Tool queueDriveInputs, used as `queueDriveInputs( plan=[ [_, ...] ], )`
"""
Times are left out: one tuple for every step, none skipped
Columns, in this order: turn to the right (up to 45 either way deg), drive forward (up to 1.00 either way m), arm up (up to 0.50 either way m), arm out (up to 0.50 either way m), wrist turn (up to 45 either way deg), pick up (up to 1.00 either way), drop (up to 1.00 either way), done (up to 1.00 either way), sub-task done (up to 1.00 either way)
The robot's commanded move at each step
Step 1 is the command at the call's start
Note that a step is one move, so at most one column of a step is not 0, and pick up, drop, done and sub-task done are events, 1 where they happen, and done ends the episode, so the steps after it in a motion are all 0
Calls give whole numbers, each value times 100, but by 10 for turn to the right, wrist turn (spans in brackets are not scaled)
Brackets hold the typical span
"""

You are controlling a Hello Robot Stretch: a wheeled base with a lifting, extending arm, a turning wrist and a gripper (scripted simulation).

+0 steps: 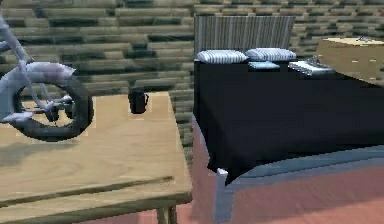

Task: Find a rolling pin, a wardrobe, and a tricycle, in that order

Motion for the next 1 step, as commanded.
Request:
queueDriveInputs(
  plan=[
    [-450, 0, 0, 0, 0, 0, 0, 0, 0]
  ],
)
